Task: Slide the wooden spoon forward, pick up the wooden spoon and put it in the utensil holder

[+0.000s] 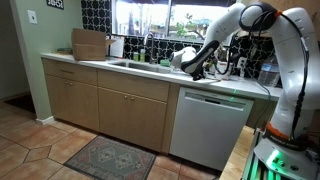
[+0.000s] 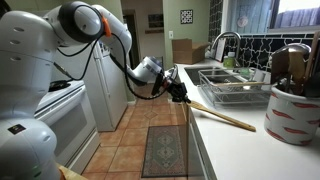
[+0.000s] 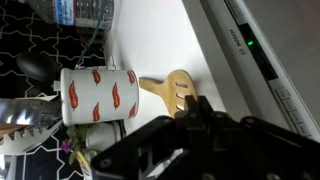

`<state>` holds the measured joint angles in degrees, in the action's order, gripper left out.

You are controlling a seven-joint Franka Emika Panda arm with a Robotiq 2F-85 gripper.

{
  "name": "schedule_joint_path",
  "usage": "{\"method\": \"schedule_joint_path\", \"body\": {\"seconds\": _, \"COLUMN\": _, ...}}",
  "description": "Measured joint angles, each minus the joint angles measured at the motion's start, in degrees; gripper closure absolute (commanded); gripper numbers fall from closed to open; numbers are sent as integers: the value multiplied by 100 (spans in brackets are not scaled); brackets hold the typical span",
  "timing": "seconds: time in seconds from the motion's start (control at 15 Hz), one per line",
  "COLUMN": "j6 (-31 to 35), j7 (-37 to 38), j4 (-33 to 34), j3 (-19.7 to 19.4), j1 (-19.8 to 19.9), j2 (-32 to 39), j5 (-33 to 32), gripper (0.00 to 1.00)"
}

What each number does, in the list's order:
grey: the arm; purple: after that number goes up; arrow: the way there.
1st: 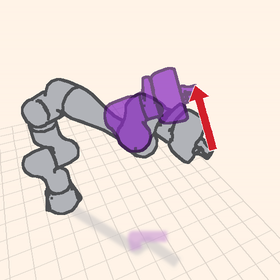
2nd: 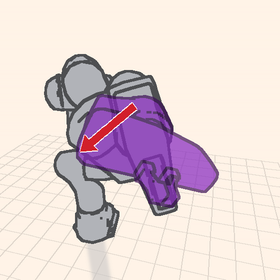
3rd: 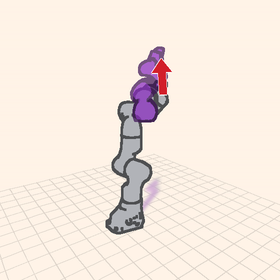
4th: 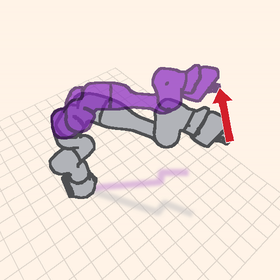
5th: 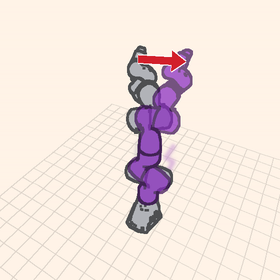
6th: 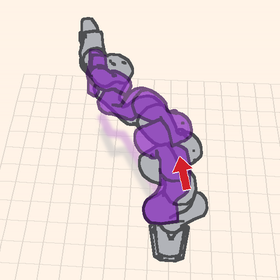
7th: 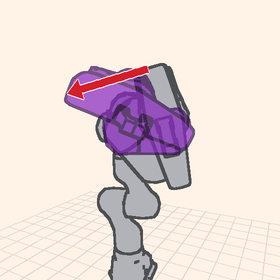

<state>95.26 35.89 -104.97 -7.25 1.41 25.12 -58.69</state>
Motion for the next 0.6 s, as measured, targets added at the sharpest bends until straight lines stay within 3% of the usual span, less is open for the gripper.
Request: {"method": "schedule_joint_path", "body": {"seconds": 0.6, "j6": -1368, "j7": -218, "j4": -73, "j3": 105, "j1": -155, "j2": -1069, "j5": -13, "gripper": 99}}
